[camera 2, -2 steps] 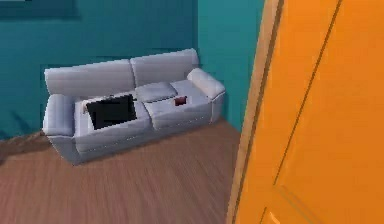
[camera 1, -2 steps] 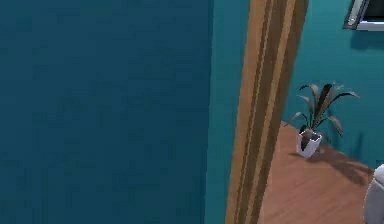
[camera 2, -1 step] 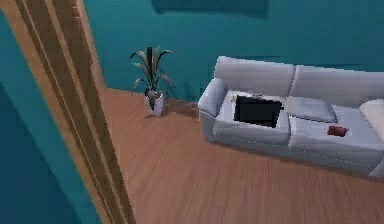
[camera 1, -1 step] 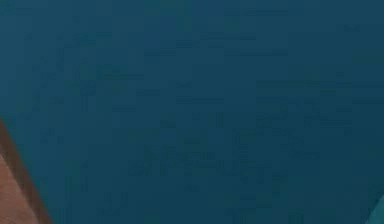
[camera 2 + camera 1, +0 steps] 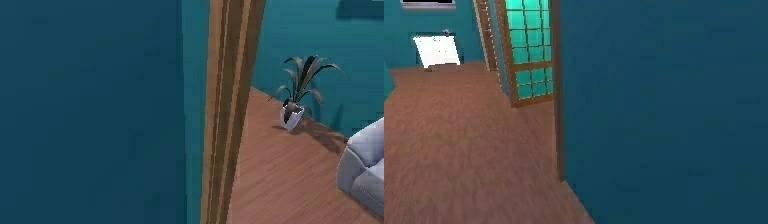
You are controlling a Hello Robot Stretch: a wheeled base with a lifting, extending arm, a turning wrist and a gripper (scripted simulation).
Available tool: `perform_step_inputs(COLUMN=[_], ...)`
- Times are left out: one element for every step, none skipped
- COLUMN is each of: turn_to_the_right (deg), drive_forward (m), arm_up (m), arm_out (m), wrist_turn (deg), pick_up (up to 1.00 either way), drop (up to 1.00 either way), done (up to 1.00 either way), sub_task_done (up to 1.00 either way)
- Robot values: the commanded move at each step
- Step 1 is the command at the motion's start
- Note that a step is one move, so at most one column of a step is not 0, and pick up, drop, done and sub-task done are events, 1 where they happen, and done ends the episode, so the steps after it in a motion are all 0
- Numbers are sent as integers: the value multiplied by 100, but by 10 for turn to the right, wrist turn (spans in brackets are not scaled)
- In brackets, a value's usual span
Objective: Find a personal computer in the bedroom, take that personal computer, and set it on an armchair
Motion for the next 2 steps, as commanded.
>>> perform_step_inputs(turn_to_the_right=[-30, 150], drive_forward=[0, 0], arm_up=[0, 0], arm_out=[0, 0], wrist_turn=[0, 0], pick_up=[0, 0], drop=[0, 0], done=[0, 0], sub_task_done=[0, 0])
